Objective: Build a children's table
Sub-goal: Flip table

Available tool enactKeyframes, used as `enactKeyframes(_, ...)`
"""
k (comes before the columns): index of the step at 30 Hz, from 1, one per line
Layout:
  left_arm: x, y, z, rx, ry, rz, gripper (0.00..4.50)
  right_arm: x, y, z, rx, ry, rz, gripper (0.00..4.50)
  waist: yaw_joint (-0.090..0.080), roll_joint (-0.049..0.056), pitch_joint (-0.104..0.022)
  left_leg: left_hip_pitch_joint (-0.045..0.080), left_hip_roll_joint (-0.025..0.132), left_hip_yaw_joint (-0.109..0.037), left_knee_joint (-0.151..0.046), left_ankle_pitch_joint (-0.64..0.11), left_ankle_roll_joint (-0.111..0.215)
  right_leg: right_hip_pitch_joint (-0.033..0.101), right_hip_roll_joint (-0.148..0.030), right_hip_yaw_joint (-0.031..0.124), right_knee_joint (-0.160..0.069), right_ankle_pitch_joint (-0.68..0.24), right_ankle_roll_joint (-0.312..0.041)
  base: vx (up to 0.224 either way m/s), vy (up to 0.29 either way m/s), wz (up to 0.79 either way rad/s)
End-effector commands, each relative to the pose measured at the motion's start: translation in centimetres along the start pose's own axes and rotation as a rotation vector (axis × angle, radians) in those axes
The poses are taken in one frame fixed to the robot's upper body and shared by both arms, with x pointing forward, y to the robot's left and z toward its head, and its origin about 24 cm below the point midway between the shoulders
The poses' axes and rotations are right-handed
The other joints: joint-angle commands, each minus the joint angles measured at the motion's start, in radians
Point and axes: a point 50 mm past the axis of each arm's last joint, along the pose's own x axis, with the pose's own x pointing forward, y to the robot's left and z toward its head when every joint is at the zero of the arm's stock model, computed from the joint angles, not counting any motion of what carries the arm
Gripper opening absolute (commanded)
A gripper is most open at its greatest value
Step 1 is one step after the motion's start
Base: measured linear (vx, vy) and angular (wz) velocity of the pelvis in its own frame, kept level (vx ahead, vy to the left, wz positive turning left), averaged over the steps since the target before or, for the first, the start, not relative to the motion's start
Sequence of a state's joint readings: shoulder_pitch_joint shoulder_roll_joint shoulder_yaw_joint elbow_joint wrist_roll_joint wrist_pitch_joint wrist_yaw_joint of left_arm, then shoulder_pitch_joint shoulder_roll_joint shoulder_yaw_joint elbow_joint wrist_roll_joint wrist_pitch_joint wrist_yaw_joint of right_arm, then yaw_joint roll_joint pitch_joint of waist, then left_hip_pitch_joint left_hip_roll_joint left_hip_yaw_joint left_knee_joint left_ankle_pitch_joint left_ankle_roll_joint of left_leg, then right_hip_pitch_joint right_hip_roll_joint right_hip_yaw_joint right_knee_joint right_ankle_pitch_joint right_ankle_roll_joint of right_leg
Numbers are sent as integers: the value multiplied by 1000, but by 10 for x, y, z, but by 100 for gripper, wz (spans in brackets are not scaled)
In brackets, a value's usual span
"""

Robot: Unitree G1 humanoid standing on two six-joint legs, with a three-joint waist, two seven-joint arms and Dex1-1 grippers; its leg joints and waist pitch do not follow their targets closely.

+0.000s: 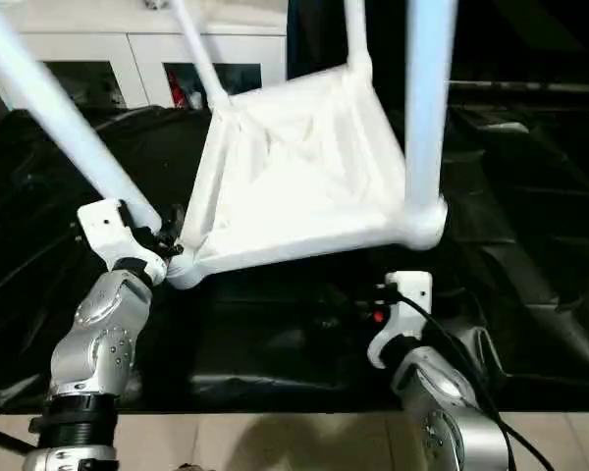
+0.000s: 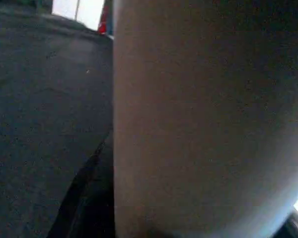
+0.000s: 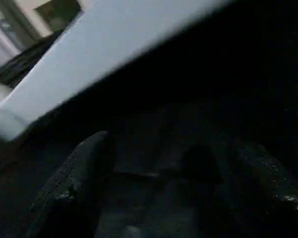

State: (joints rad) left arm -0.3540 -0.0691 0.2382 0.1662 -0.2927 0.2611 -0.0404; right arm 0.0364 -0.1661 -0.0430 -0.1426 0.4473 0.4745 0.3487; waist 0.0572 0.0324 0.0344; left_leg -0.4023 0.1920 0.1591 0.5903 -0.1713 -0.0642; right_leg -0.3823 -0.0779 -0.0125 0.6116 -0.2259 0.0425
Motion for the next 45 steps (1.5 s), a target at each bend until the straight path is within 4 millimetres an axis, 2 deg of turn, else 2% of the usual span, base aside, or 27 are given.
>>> enactKeyframes(1,-3,5,-14,-94,82,48,201,2,6,3,32,-13,50,339,7,-24,-51,17,21,2,-64,-137,70,33,-38,14,-70,-18,-184,0,0,0)
enactKeyframes(5,-5,2,-16,-97,90,43,201,12,16,12,95,-75,131,339,5,-30,-51,18,23,0,-68,-156,49,34,-37,15,-70,-30,-171,0,0,0)
enactKeyframes(7,-5,0,-16,-116,95,50,201,26,23,17,141,-104,181,367,5,-34,-48,19,22,2,-69,-166,45,29,-39,15,-72,-56,-172,0,0,0)
enactKeyframes(8,-5,-1,-16,-119,97,51,201,30,25,18,153,-108,190,374,6,-31,-48,20,23,3,-69,-166,39,28,-39,16,-73,-70,-174,0,0,0)
enactKeyframes(9,-5,-1,-16,-122,98,52,201,32,27,19,162,-110,197,377,7,-35,-48,20,24,3,-70,-162,37,28,-39,16,-73,-69,-173,0,0,0)
enactKeyframes(10,-5,-2,-16,-123,101,56,201,35,29,20,172,-113,223,387,11,-31,-49,22,24,4,-69,-156,32,27,-38,17,-72,-57,-176,0,0,0)
enactKeyframes(11,-6,-2,-17,-125,105,66,201,41,35,19,174,-106,266,400,11,-35,-50,20,24,4,-69,-148,32,30,-38,16,-70,-45,-174,0,0,0)
enactKeyframes(13,-6,-2,-17,-121,106,72,201,46,38,17,176,-91,286,411,12,-34,-52,19,23,3,-67,-128,31,33,-38,15,-65,1,-176,0,0,0)
enactKeyframes(14,-6,-3,-17,-121,106,70,201,48,38,15,175,-82,287,422,15,-39,-53,20,23,4,-66,-111,37,34,-39,14,-62,21,-179,0,0,0)
enactKeyframes(16,-7,-4,-17,-121,107,67,201,53,38,14,186,-75,282,437,18,-39,-53,21,24,7,-64,-102,47,33,-41,15,-61,35,-184,0,0,0)
enactKeyframes(20,-8,-8,-19,-119,112,58,201,70,40,15,263,-110,258,450,20,-39,-52,22,26,9,-66,-122,43,30,-42,15,-63,-4,-194,0,0,0)
enactKeyframes(22,-8,-11,-20,-121,116,55,201,76,42,17,306,-127,267,450,23,-36,-52,23,27,9,-67,-121,39,29,-41,16,-62,-2,-186,0,0,0)
enactKeyframes(23,-8,-12,-20,-119,121,49,201,80,44,18,335,-142,272,450,24,-30,-53,25,27,8,-67,-122,37,28,-41,15,-61,3,-188,0,0,0)
enactKeyframes(24,-8,-13,-21,-118,123,45,201,83,45,18,348,-149,275,450,21,-33,-52,22,26,8,-69,-138,33,29,-43,15,-62,-7,-190,0,0,0)
enactKeyframes(27,-8,-17,-23,-112,131,33,201,90,48,25,416,-191,271,450,20,-36,-54,22,25,8,-68,-120,31,32,-41,14,-59,25,-185,0,0,0)
enactKeyframes(30,-9,-19,-23,-109,134,29,201,94,47,27,445,-207,249,450,18,-35,-55,22,25,9,-66,-109,38,32,-42,14,-58,35,-190,0,0,0)
enactKeyframes(33,-10,-22,-25,-88,149,6,201,99,39,31,523,-250,188,450,13,-34,-55,21,24,10,-66,-106,41,32,-41,13,-57,39,-197,0,0,0)
enactKeyframes(39,-13,-26,-29,-40,167,-45,201,99,24,37,590,-309,115,450,12,-33,-58,22,24,11,-62,-82,53,34,-40,11,-54,75,-198,0,0,0)
enactKeyframes(41,-15,-28,-29,-27,168,-66,201,99,18,41,605,-332,94,420,11,-35,-58,21,23,12,-62,-76,56,36,-40,11,-53,82,-199,0,0,0)
enactKeyframes(42,-15,-30,-29,-23,168,-80,201,98,16,43,611,-343,85,420,11,-33,-58,22,24,12,-62,-82,57,34,-41,11,-54,69,-203,0,0,0)
enactKeyframes(45,-16,-32,-29,-20,169,-99,201,98,12,46,611,-358,73,389,11,-32,-57,25,24,13,-63,-103,47,32,-40,11,-57,35,-203,0,0,0)
